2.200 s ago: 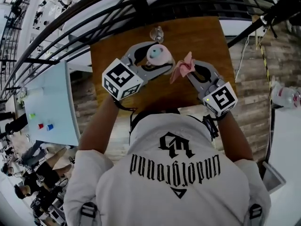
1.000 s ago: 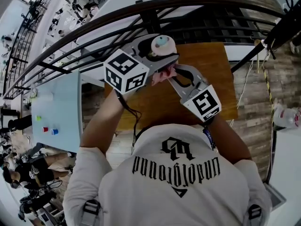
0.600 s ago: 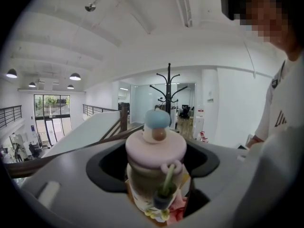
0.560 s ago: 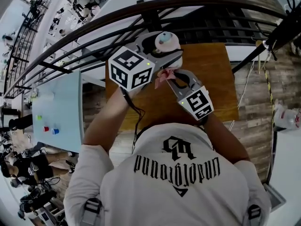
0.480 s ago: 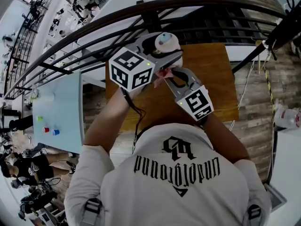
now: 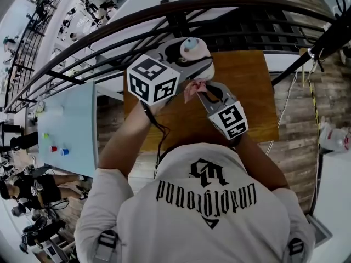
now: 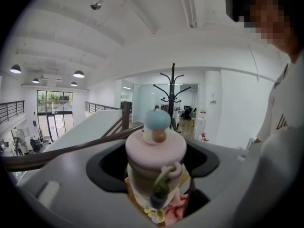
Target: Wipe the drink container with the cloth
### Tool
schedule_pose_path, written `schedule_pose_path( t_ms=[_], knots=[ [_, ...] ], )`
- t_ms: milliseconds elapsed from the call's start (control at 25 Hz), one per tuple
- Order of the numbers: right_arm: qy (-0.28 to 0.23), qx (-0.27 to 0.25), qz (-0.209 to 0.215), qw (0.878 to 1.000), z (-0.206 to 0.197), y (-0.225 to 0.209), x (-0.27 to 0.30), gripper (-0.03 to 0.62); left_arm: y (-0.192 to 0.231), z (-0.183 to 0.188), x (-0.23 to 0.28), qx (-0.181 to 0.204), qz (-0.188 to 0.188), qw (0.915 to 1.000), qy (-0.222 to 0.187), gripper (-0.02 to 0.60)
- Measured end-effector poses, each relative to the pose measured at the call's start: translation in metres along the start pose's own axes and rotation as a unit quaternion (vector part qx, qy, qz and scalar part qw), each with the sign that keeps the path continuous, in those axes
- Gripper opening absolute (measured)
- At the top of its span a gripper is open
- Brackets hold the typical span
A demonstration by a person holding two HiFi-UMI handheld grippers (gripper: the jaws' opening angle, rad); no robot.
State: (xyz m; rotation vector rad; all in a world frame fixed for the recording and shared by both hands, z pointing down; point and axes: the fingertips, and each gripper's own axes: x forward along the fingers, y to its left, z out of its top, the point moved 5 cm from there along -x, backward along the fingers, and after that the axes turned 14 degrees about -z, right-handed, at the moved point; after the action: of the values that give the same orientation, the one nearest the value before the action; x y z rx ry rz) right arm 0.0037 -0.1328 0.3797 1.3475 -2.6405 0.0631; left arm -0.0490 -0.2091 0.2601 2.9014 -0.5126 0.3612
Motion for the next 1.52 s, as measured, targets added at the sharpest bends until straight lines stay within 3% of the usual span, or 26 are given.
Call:
schedule_pose_path(
  t_ms=[120, 200, 480, 600, 1000, 1120, 1360, 1520],
  knots=[
    [0.019, 0.018, -0.014, 1.000, -0.026, -0.023, -0.010, 0.043, -0.001, -0.006, 0.012, 0.000, -0.002, 1.0000, 0.004, 0.387],
    [0.011, 0.024, -0.020, 0.999, -0.022, -0.035, -0.016, 0.043, -0.002, -0.008, 0.015, 0.003, -0.004, 1.0000, 0.008, 0.387],
    [-0.093, -0.016, -0.020, 0.995, 0.066, -0.056, -0.028, 0.043, -0.008, -0.009, 0.005, 0.014, -0.025, 0.9995, 0.014, 0.387],
    [-0.110, -0.017, -0.009, 0.994, 0.078, -0.059, -0.035, 0.043, -0.014, -0.008, 0.005, 0.019, -0.037, 0.9991, 0.006, 0.387],
    [-0.037, 0.012, 0.061, 0.997, -0.016, -0.038, -0.025, 0.043, -0.027, -0.015, -0.005, 0.055, -0.103, 0.9928, 0.027, 0.387],
    [-0.056, 0.016, 0.057, 0.997, 0.002, -0.043, -0.030, 0.043, -0.033, -0.021, -0.009, 0.061, -0.118, 0.9906, 0.033, 0.387],
    [-0.137, -0.012, 0.051, 0.989, 0.081, -0.049, -0.041, 0.043, -0.043, -0.032, -0.013, 0.075, -0.148, 0.9859, 0.025, 0.385],
    [-0.131, 0.005, 0.048, 0.990, 0.076, -0.044, -0.041, 0.043, -0.055, -0.029, -0.023, 0.084, -0.160, 0.9834, 0.012, 0.387]
  ],
)
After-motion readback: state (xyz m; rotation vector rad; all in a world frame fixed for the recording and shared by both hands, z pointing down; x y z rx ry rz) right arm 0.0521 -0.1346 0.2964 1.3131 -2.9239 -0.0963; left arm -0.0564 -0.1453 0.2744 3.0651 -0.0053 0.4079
